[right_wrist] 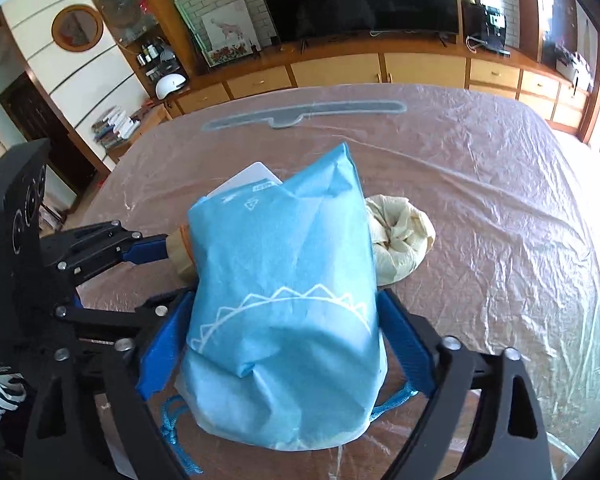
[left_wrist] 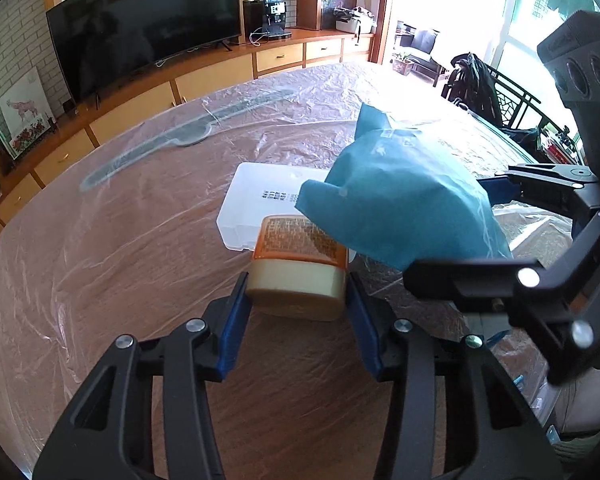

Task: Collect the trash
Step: 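Grasp the orange-lidded jar with the left tool while the right tool grasps the blue drawstring bag, then carry the jar and blue bag with both tools over the trash bin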

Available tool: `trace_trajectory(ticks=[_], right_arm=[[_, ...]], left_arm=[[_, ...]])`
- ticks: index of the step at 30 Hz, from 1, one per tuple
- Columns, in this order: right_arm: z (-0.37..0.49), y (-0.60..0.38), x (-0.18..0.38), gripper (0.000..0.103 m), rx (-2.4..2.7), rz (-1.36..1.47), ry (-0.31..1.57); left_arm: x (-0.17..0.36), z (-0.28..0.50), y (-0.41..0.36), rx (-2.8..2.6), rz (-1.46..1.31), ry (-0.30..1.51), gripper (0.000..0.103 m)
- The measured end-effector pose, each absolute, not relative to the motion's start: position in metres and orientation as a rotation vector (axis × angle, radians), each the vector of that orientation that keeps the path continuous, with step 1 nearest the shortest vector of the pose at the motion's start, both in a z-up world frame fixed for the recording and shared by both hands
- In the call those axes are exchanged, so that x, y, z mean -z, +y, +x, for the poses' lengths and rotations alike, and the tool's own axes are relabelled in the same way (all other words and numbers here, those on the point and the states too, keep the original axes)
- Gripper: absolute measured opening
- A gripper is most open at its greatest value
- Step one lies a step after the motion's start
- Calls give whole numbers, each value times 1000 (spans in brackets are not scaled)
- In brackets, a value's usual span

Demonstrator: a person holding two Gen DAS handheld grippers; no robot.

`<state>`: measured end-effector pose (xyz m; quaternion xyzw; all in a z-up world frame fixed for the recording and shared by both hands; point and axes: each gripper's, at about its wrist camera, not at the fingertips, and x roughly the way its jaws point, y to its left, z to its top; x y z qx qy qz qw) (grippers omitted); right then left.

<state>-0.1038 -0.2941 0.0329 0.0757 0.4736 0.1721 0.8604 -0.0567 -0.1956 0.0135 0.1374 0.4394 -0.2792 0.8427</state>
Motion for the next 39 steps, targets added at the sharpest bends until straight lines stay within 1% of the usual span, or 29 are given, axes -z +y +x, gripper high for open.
trace_trajectory(ticks=[1,4,20,26,39], right_arm=[[-104,-295,-33,71,-369,172,993],[-107,-297,-31,63,-380,190,990],[-142,-322,-47,62,-443,355,928],[-148,-318,-43,62,-450,351,941],[-159,-312,-43,62,-451,362,942]], left_arm=[[-13,-57,-195,588,292,927,48],[-13,-56,-194,588,290,929,48],[-20,-80,-166,571,230,931,47],[-14,-80,-168,615,205,961,47],[-14,-73,-174,585,204,963,47]])
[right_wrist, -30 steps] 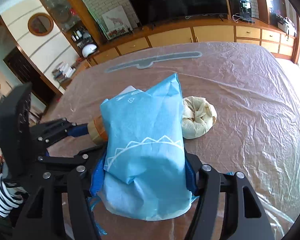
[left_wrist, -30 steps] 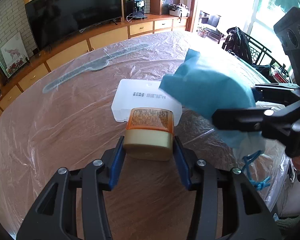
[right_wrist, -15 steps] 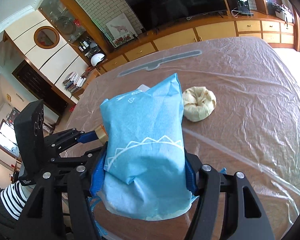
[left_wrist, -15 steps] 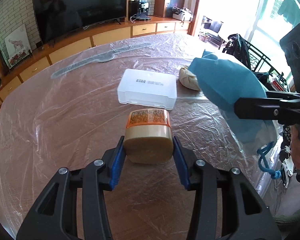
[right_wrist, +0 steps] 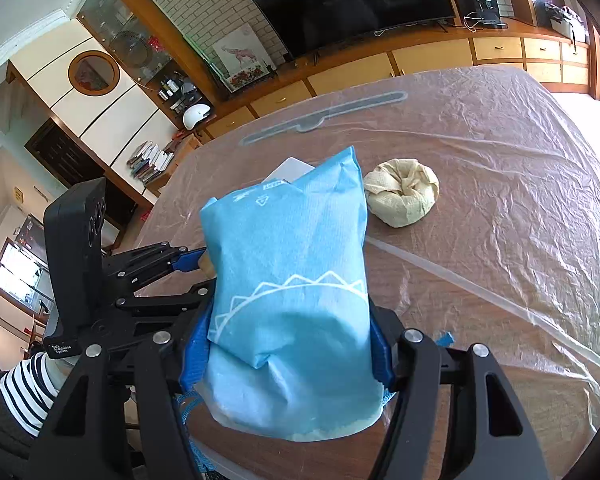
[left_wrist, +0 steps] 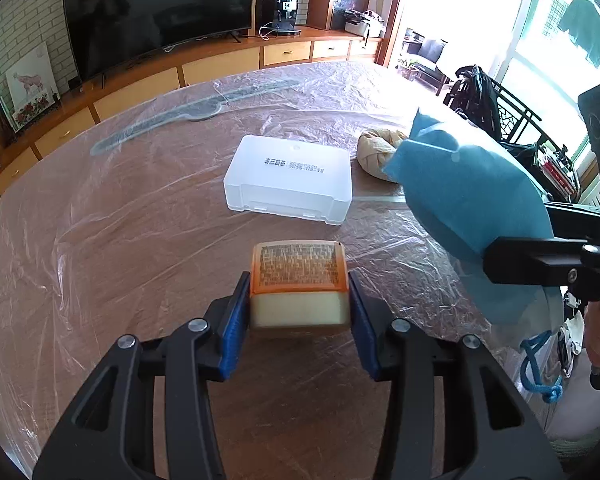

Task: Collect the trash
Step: 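Carry the jar and blue bag with both tools over the trash bin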

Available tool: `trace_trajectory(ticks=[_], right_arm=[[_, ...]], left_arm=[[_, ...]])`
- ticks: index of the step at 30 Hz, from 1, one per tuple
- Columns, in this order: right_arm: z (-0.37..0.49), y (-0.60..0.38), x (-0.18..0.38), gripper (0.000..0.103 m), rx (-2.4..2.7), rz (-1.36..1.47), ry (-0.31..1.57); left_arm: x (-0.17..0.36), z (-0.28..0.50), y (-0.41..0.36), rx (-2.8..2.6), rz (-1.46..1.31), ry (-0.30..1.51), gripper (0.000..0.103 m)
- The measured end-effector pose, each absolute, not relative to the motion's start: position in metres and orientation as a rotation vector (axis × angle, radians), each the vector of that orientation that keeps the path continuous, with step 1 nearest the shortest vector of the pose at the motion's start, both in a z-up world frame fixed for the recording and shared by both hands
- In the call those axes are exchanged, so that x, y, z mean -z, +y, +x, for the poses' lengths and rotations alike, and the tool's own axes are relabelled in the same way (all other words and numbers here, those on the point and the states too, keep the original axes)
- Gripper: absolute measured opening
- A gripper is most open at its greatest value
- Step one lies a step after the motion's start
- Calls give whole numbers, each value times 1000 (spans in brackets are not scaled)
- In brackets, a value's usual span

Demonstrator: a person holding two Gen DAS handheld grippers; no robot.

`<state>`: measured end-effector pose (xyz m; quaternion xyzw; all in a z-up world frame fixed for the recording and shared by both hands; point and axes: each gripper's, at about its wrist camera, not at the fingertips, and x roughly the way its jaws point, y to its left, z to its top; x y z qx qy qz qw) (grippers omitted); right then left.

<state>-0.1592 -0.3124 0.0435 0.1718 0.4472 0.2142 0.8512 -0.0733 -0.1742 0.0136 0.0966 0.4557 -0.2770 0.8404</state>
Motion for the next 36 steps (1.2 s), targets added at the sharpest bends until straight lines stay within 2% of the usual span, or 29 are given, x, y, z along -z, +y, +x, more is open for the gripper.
trace_trajectory(ticks=[23,36], right_arm=[[-209,-318,-49,61,-556,433,945],[-254,-308,-59,61,-618,433,957]], left_arm=[[-49,-150,-131,554,119,910,47],[-51,-202,-124,565,125,910,47]])
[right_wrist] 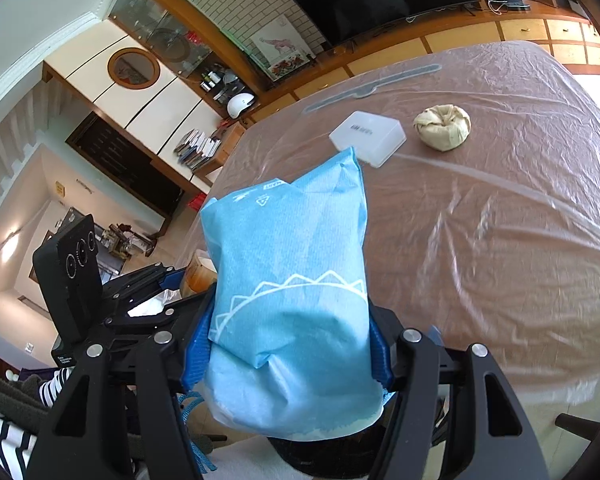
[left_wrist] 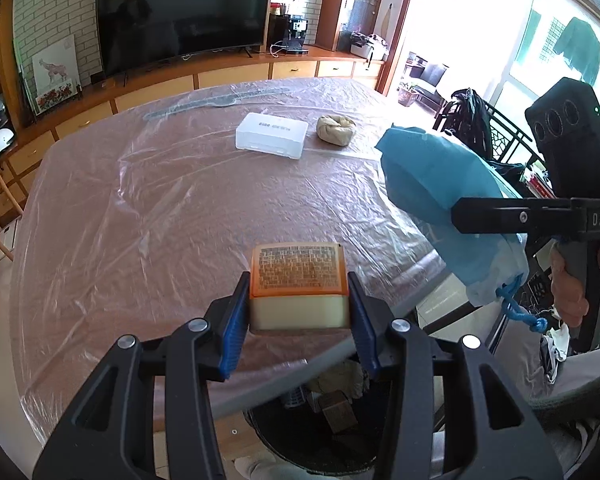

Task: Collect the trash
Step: 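Carry the jar and blue bag with both tools over the trash bin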

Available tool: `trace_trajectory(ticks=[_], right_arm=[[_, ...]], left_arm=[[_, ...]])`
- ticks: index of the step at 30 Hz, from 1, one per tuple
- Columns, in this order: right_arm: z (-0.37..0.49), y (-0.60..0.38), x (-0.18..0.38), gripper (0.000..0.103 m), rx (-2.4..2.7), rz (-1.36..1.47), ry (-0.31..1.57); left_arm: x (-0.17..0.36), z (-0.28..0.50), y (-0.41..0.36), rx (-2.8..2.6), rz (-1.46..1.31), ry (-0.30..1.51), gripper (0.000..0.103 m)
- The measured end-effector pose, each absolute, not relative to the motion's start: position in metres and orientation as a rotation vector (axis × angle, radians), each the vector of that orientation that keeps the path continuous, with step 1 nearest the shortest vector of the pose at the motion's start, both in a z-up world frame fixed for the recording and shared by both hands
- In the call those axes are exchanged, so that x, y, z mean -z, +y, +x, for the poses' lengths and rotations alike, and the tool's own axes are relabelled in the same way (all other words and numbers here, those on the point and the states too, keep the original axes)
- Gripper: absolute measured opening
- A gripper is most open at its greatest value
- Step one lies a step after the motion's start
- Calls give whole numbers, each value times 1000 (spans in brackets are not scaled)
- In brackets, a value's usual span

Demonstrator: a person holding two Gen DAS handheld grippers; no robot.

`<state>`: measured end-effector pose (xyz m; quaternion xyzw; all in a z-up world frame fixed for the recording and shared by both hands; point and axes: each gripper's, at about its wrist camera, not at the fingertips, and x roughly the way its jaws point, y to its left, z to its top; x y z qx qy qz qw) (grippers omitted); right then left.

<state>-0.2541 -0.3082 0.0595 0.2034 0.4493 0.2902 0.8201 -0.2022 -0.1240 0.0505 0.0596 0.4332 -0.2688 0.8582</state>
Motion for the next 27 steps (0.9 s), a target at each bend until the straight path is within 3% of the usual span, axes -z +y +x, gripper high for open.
trace_trajectory(ticks=[27], right_arm=[[-328,-299,-30,60,-706,391,1120]], left_arm=[[-23,-271,-126,594,137,1000,47]])
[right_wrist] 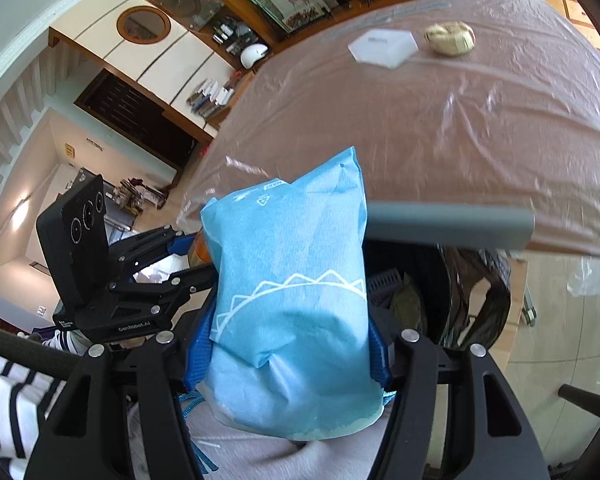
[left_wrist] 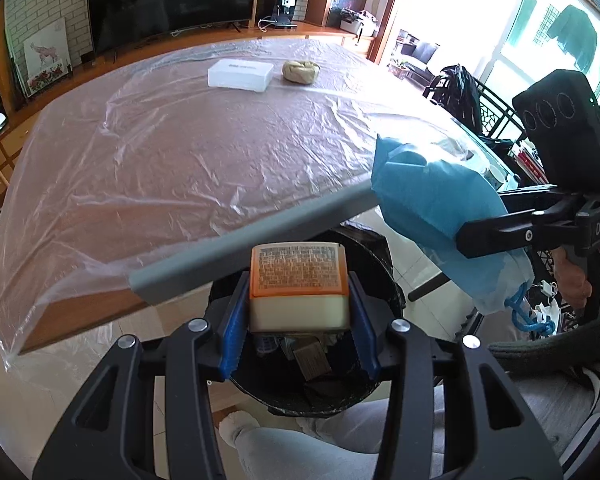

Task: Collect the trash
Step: 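Carry the jar and blue bag with both tools over the trash bin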

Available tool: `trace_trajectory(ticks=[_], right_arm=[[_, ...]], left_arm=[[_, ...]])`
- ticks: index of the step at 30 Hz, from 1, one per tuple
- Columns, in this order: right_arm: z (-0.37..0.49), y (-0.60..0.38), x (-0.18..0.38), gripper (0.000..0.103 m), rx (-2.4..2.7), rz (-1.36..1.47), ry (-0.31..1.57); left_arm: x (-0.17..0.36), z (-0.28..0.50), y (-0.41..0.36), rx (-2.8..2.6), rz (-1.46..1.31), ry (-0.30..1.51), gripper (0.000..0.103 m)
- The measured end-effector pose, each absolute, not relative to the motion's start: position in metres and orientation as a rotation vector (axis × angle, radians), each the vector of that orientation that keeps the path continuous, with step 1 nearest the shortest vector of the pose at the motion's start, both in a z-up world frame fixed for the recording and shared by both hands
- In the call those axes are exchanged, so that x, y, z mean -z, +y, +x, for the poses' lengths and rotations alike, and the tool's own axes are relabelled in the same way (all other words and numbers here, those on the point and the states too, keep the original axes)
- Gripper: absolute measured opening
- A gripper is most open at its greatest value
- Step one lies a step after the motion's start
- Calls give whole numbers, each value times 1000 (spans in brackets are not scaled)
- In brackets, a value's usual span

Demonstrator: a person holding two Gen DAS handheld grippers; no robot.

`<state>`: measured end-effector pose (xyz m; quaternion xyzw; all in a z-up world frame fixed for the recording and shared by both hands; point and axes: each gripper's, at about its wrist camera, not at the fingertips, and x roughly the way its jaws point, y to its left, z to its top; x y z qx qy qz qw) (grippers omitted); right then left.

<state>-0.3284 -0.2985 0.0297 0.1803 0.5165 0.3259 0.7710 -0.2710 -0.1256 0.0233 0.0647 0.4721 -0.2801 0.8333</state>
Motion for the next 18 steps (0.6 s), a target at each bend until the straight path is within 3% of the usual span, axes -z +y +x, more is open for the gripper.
trace_trajectory(ticks=[18], right_arm=[[-340,-290,0,59,-680,276,1214]], left_arm=[[8,-281,-134,581,168,1071,47]])
